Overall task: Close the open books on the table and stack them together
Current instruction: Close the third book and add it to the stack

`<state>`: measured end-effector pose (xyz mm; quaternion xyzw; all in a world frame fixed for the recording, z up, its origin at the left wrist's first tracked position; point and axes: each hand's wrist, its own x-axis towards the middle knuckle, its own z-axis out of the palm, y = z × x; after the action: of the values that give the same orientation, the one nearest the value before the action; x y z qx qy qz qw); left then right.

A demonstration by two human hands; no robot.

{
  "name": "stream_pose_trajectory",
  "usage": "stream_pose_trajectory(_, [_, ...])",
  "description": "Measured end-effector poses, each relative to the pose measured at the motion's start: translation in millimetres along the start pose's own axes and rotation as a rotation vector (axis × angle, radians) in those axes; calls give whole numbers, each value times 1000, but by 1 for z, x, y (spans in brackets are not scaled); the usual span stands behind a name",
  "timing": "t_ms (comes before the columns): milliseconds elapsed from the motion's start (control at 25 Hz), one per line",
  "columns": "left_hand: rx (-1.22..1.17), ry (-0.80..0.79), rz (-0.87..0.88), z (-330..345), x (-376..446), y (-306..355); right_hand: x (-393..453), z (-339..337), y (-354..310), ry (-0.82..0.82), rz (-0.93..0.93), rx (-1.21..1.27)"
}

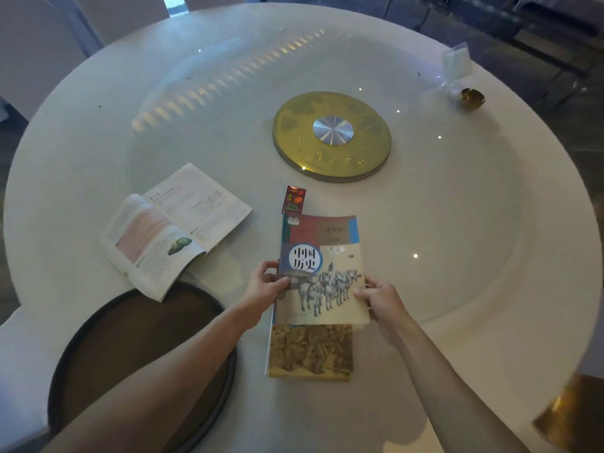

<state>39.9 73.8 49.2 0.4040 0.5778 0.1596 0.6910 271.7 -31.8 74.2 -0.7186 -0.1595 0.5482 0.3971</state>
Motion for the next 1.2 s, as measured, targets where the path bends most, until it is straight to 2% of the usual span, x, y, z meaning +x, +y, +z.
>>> stream_pose_trajectory(160, [17, 70, -61, 5, -18, -52, -14, 10, 53, 101, 78, -88])
stream_pose_trajectory(280, [65, 133, -62, 10, -25, -79, -24, 15, 79, 127, 41, -253])
stream_pose_trajectory(400, [243, 213, -14, 16, -33, -89, -26, 21, 100, 151, -13, -503])
stream_pose_trajectory(640, [632, 232, 119, 8, -43, -103, -28, 23, 125, 220, -45, -923])
stream_pose_trajectory(760, [710, 214, 171, 9, -45, -105, -26, 21, 128, 232, -43, -871])
stream_pose_trajectory(1000, [514, 231, 49, 12, -40, -110, -23, 24, 122, 248, -8, -531])
stream_pose_trajectory(1200, [595, 273, 74, 15, -34, -103, -10, 23, 115, 247, 20, -458])
